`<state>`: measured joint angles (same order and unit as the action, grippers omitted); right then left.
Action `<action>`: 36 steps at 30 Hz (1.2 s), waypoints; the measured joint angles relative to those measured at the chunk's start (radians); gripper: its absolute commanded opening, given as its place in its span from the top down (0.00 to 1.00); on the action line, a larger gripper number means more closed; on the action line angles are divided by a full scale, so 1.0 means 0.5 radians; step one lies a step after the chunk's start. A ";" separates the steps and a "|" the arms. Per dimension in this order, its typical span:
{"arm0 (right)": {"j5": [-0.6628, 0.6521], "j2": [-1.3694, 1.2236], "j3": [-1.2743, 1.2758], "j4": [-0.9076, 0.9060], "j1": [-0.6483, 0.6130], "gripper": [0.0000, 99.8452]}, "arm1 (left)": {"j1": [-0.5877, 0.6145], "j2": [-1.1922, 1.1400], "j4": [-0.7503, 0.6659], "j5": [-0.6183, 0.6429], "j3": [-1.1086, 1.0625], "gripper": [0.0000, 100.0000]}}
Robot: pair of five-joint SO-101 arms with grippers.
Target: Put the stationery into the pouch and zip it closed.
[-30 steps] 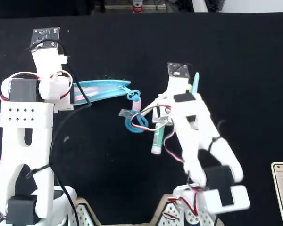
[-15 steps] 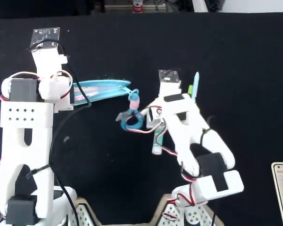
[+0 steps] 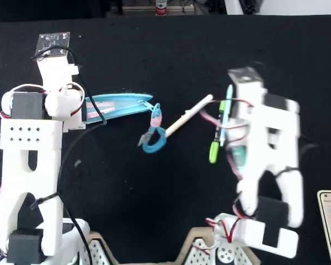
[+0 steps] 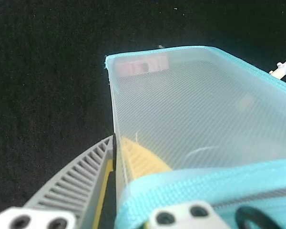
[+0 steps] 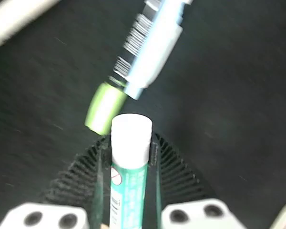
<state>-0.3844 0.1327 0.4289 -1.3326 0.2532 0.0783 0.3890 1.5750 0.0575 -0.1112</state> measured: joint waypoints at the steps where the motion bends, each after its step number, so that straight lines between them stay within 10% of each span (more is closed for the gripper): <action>1: -0.104 -0.009 0.000 0.000 0.101 0.98 | 0.000 0.000 0.000 0.000 0.000 0.97; 11: -0.660 -0.503 0.080 0.377 0.690 0.84 | 0.000 0.000 0.000 0.000 0.000 0.97; 36: -0.813 -0.592 -0.021 0.405 0.712 0.86 | 0.000 0.000 0.000 0.000 0.000 0.97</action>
<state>-0.7910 -0.1634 0.4181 -1.1301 0.6091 0.0783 0.3890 1.5750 0.0575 -0.1112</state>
